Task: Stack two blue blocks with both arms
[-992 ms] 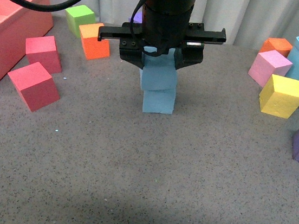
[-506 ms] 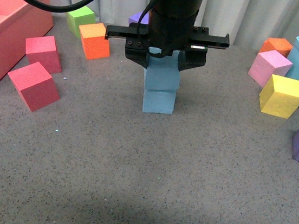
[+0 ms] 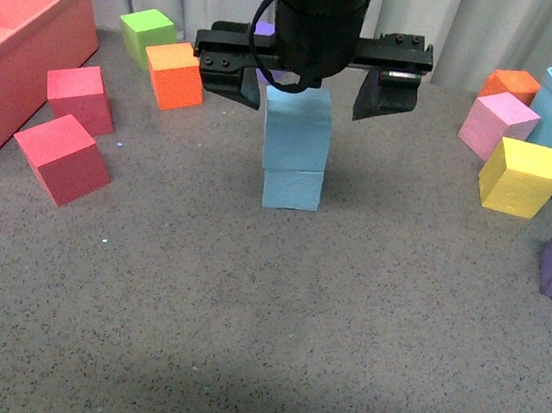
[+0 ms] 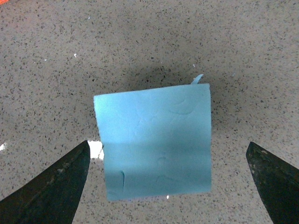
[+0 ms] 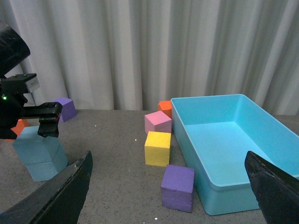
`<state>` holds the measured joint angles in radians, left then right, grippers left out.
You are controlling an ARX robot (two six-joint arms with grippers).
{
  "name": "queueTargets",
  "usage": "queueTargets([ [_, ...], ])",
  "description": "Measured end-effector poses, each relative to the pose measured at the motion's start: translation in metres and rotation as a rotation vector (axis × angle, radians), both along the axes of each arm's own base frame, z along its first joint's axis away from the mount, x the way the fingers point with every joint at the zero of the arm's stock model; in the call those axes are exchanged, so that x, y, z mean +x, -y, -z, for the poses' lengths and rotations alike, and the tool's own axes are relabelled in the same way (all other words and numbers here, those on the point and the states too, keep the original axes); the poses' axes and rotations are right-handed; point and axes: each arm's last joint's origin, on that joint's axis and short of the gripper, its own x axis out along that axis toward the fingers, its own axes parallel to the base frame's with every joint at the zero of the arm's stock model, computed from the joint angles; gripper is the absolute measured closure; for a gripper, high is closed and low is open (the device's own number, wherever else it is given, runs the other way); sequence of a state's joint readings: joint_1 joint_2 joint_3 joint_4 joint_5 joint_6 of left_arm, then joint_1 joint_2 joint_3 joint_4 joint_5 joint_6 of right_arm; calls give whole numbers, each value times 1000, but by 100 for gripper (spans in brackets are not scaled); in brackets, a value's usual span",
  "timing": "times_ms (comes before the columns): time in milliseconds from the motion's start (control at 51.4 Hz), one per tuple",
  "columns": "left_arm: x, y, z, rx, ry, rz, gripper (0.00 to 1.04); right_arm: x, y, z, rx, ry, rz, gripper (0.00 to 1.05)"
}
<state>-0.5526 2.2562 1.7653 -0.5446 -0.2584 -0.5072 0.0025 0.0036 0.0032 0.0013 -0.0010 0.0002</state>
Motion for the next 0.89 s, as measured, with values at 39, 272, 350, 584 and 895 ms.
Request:
queueTargets([
  [39,-4,-2,-6,-11,7,0,7,0,0,0,0,0,0,10],
  [272,-24,-15,-29,-77,60,-13,7,0,0,0,0,0,0,10],
  [350,-28,-18,-33,-75,112,-24,8,0,0,0,0,0,0,10],
  [584,-71,-88,-9,45,763,-1,46,0,0,0,0,0,2,10],
  [895,-162,-182,-11,41,964,-19,101,0,0,0,0,0,0,10],
])
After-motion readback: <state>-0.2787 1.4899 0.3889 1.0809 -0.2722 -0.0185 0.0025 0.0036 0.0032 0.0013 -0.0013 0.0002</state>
